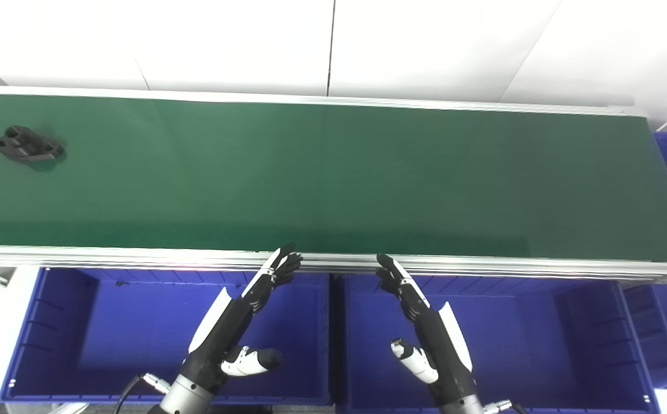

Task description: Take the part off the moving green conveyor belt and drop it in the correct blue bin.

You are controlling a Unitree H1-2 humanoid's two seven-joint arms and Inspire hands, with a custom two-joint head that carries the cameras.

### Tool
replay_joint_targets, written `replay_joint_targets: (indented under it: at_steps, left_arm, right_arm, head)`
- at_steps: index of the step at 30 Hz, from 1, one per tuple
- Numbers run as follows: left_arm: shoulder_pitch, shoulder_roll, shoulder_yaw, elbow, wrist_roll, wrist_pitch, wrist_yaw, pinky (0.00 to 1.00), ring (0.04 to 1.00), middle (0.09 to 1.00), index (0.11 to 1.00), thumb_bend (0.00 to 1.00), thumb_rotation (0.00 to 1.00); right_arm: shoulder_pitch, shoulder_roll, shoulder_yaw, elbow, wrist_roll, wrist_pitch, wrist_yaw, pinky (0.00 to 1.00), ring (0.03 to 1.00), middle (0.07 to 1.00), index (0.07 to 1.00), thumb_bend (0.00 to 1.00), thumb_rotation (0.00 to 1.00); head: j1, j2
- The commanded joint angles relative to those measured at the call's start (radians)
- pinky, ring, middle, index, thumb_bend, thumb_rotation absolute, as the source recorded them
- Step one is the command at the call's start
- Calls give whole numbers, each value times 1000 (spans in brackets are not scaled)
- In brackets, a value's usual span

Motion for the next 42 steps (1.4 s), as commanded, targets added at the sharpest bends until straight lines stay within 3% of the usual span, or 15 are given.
replay_joint_targets:
  at_steps: [1, 34, 37, 42]
  left_arm:
    - [3, 6, -6, -19, 0, -41, 13, 906, 933, 946, 985, 804, 865]
    - [2, 0, -2, -11, -12, -40, 5, 911, 938, 946, 984, 810, 848]
    - [-4, 4, -8, -6, -7, -41, 8, 911, 936, 947, 986, 800, 851]
    - [-17, -2, -30, 39, -34, -41, 4, 937, 940, 946, 982, 808, 823]
  right_arm:
    - [3, 1, 3, -22, 1, -61, -2, 878, 912, 944, 934, 824, 958]
    - [-3, 0, 2, -16, -4, -59, -3, 871, 909, 944, 935, 817, 950]
    - [-1, -3, 2, -11, -2, -60, -5, 873, 912, 944, 937, 823, 953]
    - [-5, -25, 9, 17, 12, -63, -23, 871, 916, 942, 931, 827, 945]
  head:
    - [2, 1]
    - [-1, -6]
    - [8, -25]
    - [63, -107]
